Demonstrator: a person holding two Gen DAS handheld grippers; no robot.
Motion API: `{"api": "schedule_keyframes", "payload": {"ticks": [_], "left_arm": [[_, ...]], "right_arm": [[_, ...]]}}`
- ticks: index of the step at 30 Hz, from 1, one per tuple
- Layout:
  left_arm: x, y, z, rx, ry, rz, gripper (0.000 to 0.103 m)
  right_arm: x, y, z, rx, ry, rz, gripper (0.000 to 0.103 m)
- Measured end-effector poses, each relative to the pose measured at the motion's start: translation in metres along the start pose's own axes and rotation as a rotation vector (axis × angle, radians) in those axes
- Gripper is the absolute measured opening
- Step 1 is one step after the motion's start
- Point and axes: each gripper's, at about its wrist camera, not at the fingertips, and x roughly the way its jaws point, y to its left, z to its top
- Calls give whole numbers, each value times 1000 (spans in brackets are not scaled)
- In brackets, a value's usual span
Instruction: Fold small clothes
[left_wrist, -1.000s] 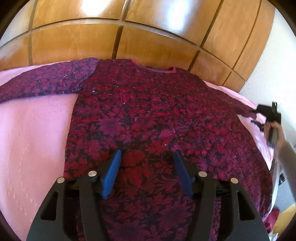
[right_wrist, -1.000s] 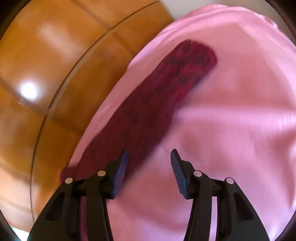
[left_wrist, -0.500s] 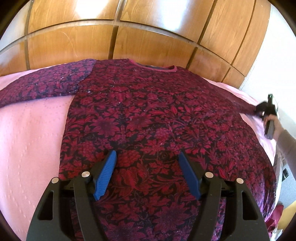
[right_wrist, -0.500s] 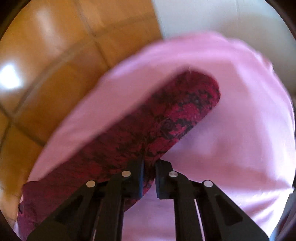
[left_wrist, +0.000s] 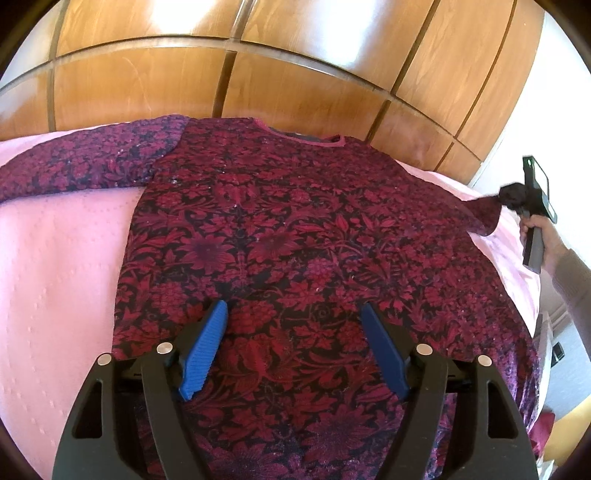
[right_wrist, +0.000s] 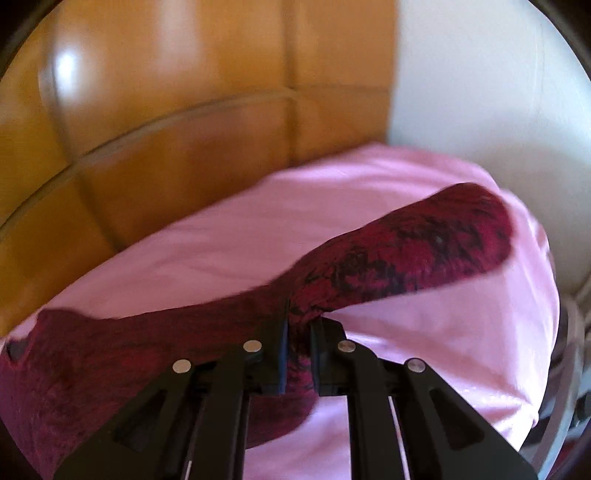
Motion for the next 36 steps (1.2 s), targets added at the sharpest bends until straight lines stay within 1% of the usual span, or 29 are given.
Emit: {"api": "schedule_keyframes", "payload": {"ticks": [1, 4, 7, 11, 14, 16, 17, 19, 20, 21, 22, 24, 26, 28, 31, 32, 35, 36], "left_arm": [[0, 0, 0, 2, 0, -5, 77], [0, 0, 0, 3, 0, -10, 78], [-1, 2, 0, -12, -5, -23, 78], [-2, 3, 0, -23, -8, -37, 78], [-3, 3, 0, -31, -9, -50, 78], [-3, 5, 0, -41, -12, -62, 78], [-3, 5, 1, -45, -9, -66, 78], [-4, 7, 4, -62, 3, -78, 78], [-6, 9, 8, -81, 9, -88, 78], [-8, 12, 12, -107, 12, -101, 78], [-11, 15, 16, -138, 12, -119, 77], [-17, 22, 28, -199, -8, -157, 77], [-21, 26, 45, -223, -33, -167, 77], [-21, 29, 61, -234, -52, -169, 77], [-8, 33, 94, -257, -59, -164, 77], [-2, 35, 102, -262, -59, -160, 77], [22, 35, 128, -276, -38, -153, 76], [33, 34, 137, -284, -27, -139, 76]], "right_arm": [[-2, 14, 0, -30, -12, 11, 9], [-20, 73, -6, -153, -39, 86, 8], [-34, 130, -20, -244, -36, 184, 8], [-46, 216, -57, -366, 19, 331, 8], [-48, 266, -88, -454, 63, 391, 9], [-51, 293, -110, -512, 74, 412, 9], [-53, 304, -119, -539, 79, 424, 12], [-57, 317, -131, -578, 94, 458, 28], [-62, 321, -137, -601, 94, 475, 43], [-66, 322, -141, -620, 89, 490, 51], [-73, 320, -145, -634, 76, 505, 54], [-82, 313, -148, -626, 71, 538, 69], [-85, 292, -143, -574, 77, 588, 73], [-93, 272, -140, -523, 87, 617, 74], [-98, 222, -131, -396, 115, 663, 76], [-96, 200, -127, -331, 122, 672, 76], [-98, 154, -118, -183, 136, 680, 76], [-96, 140, -116, -143, 135, 677, 76]]}}
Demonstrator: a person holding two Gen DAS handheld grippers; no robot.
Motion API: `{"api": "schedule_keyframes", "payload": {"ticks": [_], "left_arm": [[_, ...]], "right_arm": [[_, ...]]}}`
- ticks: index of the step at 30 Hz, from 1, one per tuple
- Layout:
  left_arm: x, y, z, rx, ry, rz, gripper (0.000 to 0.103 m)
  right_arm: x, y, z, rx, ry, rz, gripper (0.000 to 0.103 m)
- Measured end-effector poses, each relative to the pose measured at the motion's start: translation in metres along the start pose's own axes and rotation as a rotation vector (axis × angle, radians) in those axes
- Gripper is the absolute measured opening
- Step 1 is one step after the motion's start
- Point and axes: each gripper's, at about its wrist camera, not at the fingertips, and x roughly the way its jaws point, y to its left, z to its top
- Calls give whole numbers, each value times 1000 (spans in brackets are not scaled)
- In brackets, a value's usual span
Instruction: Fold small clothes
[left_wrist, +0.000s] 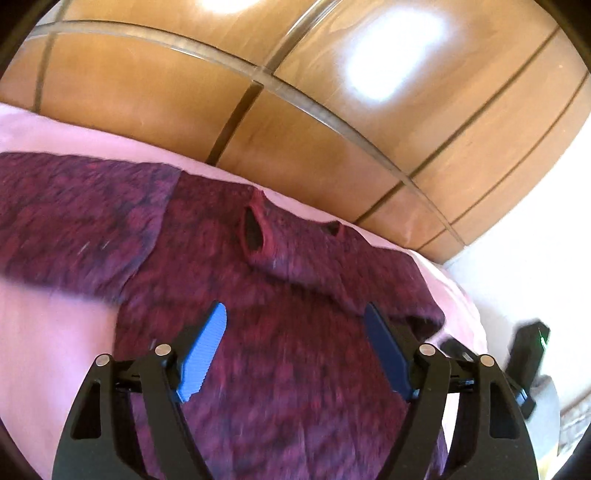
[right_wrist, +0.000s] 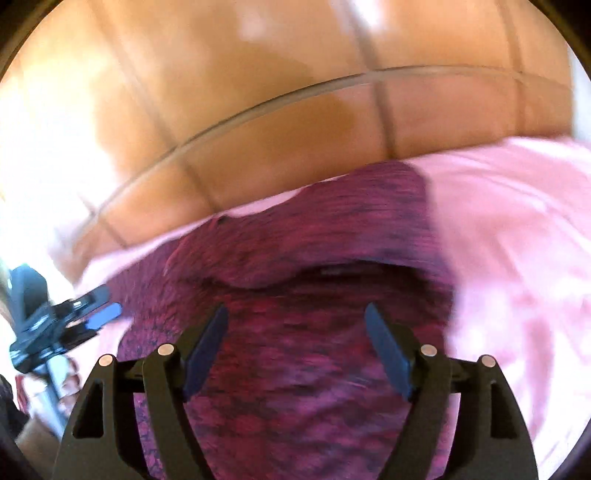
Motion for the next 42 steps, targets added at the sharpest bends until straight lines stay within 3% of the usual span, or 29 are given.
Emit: {"api": "schedule_keyframes", "payload": {"ticks": [8, 11, 13, 15, 20, 24, 29, 32, 38, 42], "left_arm": [[76, 10, 32, -112, 99, 59, 76], [89, 13, 34, -129, 110, 81, 57], [92, 13, 35, -117, 114, 89, 21], [88, 12, 34, -104, 98, 100, 13], [50, 6, 35, -37, 0, 109, 12], [27, 17, 32, -3, -42, 171, 12], [27, 43, 24, -27, -20, 234, 11], [38, 51, 10, -16, 8, 278, 11], [29, 49, -1, 1, -14, 288, 11], [37, 44, 6, 44, -21, 335, 11]], "right_arm": [[-23, -69, 11, 268, -87, 56, 74], [-24, -83, 16, 330, -107, 81, 74], [-25, -87, 20, 347, -119, 88, 71], [-21, -88, 26, 357, -122, 99, 69], [-1, -76, 32, 311, -78, 97, 62], [28, -57, 32, 236, -13, 45, 58], [67, -42, 24, 125, 63, -89, 55], [78, -35, 18, 43, 37, -159, 55], [80, -23, 17, -21, 47, -225, 55], [69, 2, 25, -105, 35, -275, 61]]}}
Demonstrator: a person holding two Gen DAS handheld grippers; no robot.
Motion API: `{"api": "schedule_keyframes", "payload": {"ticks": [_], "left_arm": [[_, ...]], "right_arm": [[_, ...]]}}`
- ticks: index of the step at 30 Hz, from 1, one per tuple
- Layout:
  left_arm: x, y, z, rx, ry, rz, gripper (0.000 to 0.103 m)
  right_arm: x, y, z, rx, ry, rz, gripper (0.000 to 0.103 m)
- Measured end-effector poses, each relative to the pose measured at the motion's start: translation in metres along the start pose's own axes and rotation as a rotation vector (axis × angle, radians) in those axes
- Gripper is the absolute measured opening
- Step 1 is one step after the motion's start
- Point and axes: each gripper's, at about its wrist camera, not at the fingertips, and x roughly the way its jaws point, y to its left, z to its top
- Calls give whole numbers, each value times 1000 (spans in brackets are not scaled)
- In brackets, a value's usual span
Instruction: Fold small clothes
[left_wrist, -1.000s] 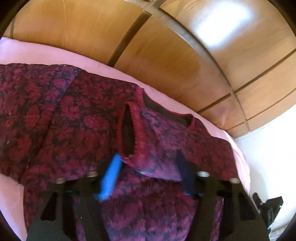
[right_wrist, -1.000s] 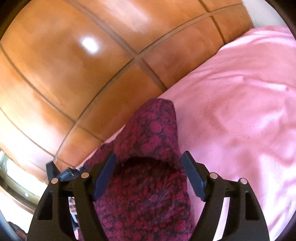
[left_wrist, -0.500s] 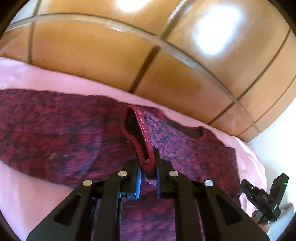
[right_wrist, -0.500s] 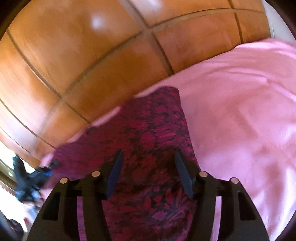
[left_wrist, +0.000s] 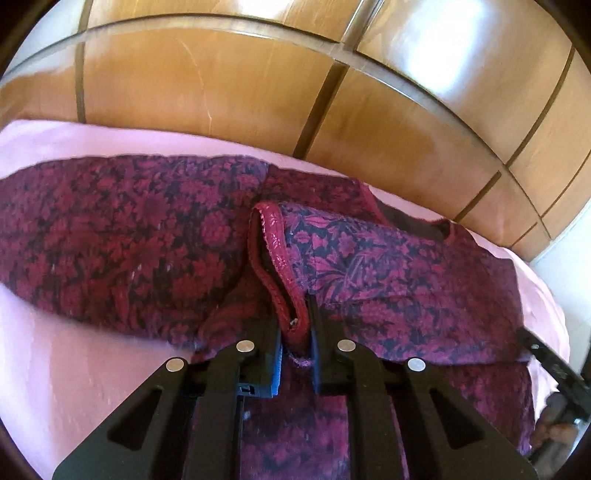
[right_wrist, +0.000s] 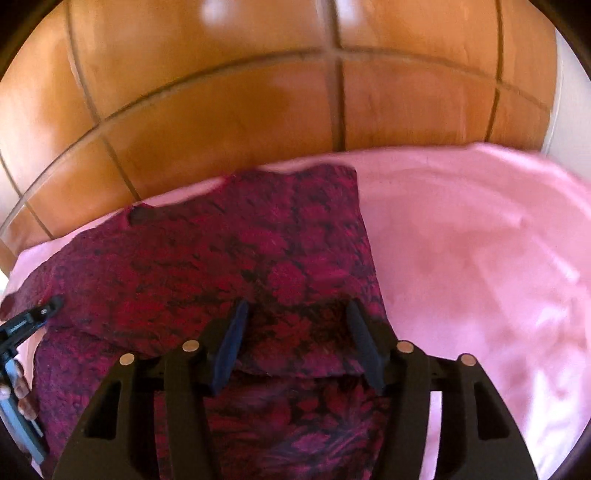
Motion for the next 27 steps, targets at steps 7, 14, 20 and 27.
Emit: {"api": "schedule_keyframes", "payload": {"ticks": [7, 14, 20, 27], "left_arm": [[10, -2, 5, 4, -16, 37, 27], [-34, 42, -6, -132, -60, -2, 41], [-77, 120, -15, -311, -90, 2, 41], [-113, 214, -19, -519, -155, 13, 41]], "right_arm": [[32, 49, -11, -140, 22, -116, 68], [35, 48, -15, -125, -12, -129, 71], [12, 55, -16, -116, -60, -145, 79], [-16, 84, -55, -181, -40, -29, 88]]}}
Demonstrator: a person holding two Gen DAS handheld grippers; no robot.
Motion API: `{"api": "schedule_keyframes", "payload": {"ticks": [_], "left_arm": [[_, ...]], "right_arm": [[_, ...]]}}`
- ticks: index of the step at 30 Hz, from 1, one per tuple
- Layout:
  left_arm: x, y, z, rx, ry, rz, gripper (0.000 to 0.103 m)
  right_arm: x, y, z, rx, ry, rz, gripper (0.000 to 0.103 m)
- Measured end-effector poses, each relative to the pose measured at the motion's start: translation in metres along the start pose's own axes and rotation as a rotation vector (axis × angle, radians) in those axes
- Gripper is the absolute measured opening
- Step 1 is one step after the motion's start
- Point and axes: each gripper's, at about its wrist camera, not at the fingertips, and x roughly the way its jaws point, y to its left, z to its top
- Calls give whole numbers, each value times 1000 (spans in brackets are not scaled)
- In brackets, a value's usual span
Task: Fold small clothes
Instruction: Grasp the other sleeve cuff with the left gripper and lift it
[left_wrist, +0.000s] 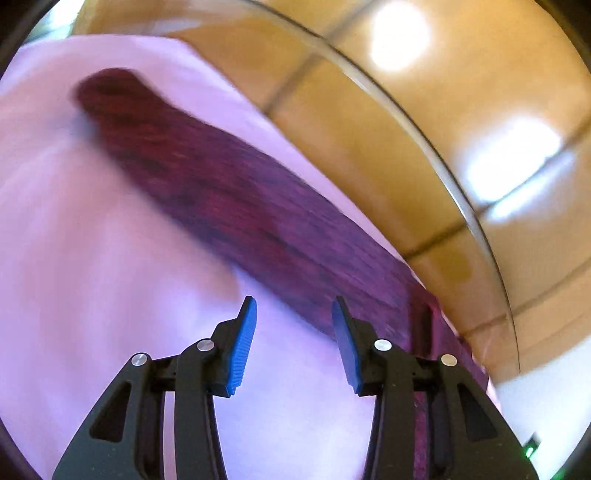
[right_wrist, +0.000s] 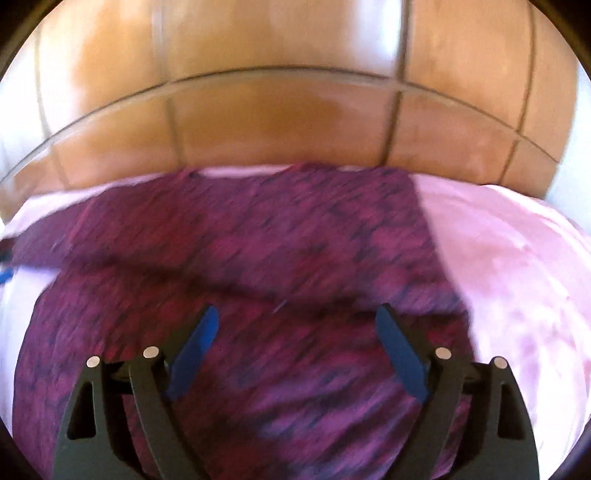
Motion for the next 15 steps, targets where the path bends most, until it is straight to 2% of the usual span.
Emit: {"api": "schedule_keyframes", "payload": {"ticks": [1, 4, 7, 11, 13, 14, 15], "left_arm": [[-3, 10, 6, -22, -14, 13, 41], [-10, 39, 26, -99, -56, 47, 41], [-11, 59, 43, -169, -72, 42, 41], [-6, 92, 69, -317, -86, -4, 45], [-4, 98, 82, -339, -101, 10, 44], [-2, 99, 86, -342, -100, 23, 42], [3, 96, 89, -341, -93, 40, 33]], "right_arm": [[2, 7, -4, -22, 4, -2, 89], [6, 23, -14, -72, 37, -2, 101], [14, 27, -17, -77, 79, 1, 101], [19, 13, -17, 3, 94, 77, 101], [20, 12, -16, -2, 95, 71, 101], [20, 13, -16, -8, 94, 63, 101], [21, 13, -16, -11, 91, 58, 101]]}}
